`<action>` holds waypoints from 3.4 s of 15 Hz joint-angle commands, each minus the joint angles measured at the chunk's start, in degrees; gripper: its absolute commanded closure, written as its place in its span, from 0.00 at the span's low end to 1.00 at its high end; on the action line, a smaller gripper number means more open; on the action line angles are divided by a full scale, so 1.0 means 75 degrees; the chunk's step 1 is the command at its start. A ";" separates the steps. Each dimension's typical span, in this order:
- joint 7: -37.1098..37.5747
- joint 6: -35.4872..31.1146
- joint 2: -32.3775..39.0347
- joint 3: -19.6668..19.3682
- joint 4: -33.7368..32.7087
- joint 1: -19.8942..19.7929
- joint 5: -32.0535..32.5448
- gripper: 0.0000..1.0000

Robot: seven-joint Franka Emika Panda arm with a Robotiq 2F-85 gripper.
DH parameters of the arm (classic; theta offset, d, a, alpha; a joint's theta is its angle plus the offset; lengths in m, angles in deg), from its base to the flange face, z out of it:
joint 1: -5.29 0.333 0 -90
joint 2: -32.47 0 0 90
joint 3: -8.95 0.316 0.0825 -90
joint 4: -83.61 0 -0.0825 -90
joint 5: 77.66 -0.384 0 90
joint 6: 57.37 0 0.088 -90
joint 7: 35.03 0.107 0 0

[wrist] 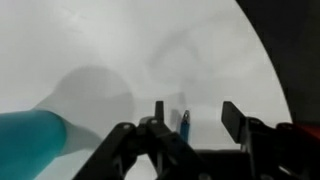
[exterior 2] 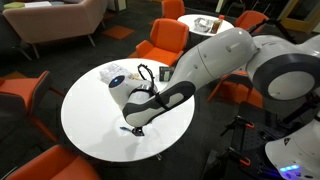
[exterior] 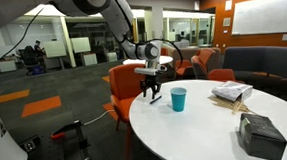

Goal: Put the pen in the cup

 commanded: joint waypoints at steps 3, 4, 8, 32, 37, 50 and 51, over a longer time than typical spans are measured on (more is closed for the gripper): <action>0.0205 0.1012 0.1071 -0.0114 -0.1676 0.0097 -0.0098 0.49; 0.0196 0.1149 0.1209 -0.0115 -0.1918 0.0092 -0.0108 0.50; 0.0172 0.1610 0.1724 -0.0082 -0.2796 0.0112 -0.0171 0.55; -0.0312 0.5983 0.1608 0.0022 -0.5145 0.0036 -0.0144 1.00; -0.0895 0.7179 0.1325 -0.0110 -0.5527 -0.0188 0.0110 1.00; -0.1181 0.7766 0.0917 -0.0179 -0.6244 -0.1067 0.0085 1.00; -0.1128 0.7786 0.0932 -0.0192 -0.6251 -0.1098 0.0088 1.00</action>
